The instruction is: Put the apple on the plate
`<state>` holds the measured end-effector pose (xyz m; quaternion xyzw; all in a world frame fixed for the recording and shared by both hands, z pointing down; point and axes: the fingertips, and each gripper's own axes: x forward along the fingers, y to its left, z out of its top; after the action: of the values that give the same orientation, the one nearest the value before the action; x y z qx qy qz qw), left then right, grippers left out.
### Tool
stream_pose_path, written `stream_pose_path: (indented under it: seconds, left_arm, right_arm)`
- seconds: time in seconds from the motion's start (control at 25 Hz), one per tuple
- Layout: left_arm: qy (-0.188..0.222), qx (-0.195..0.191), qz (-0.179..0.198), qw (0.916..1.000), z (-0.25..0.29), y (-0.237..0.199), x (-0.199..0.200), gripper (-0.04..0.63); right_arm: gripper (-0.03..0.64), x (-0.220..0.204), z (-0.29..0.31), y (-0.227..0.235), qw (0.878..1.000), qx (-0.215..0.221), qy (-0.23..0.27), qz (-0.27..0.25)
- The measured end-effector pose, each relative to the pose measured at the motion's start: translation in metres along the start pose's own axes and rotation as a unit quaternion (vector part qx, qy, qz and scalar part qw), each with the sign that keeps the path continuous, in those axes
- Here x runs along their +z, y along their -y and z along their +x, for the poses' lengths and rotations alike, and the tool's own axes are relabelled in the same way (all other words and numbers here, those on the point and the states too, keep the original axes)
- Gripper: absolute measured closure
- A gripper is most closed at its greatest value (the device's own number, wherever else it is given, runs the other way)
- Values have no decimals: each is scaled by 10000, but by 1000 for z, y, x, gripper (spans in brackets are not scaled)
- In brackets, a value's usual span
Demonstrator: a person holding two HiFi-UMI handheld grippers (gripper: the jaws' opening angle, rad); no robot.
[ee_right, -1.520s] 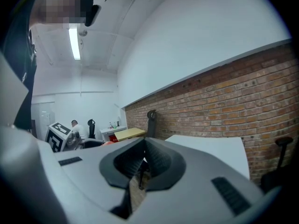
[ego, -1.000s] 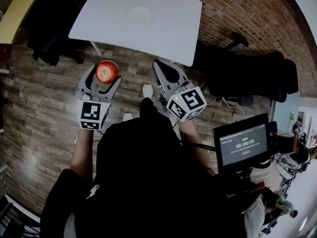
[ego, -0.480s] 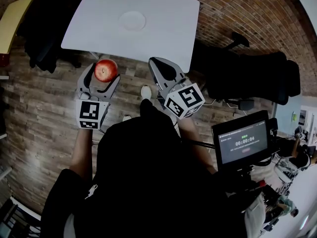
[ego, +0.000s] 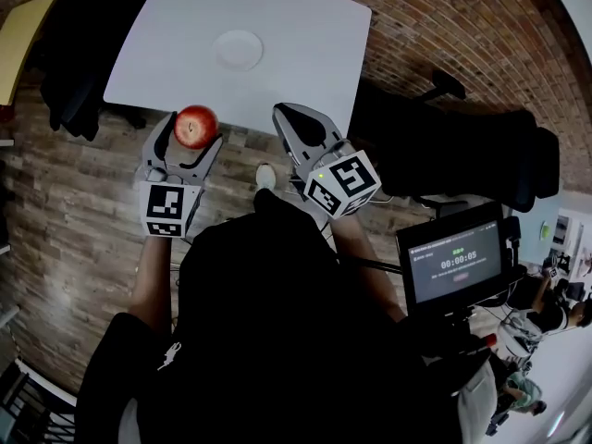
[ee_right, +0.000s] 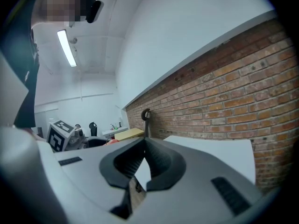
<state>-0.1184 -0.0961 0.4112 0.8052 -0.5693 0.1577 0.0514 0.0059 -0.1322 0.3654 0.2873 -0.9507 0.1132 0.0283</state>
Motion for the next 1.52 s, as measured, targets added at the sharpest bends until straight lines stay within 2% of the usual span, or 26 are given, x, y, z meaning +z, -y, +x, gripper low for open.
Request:
stream_pose_path:
  seconds: [0.52,0.76,1.04,1.36,1.52]
  left_arm:
    - [-213,280,-81,9993,55,6,15,209]
    - [-452,380,-163,9981,115,5,15,209]
    - [-474,528,-204,9973,106,8,13,209]
    - [-401,441,-113,9982,104,18,24,209]
    - [-488,528,-171,9973,100,15,20,209]
  right_arm:
    - [614,8,20,60,9991,405,-110,111]
    - [614,1,43,122,9978,552,-243,292]
    - [614,0,37,118,9972,654,-232,276]
    - [614,0,35,116,9968,711,-219,308]
    - [614,0,35,116,9966,735,-208,321]
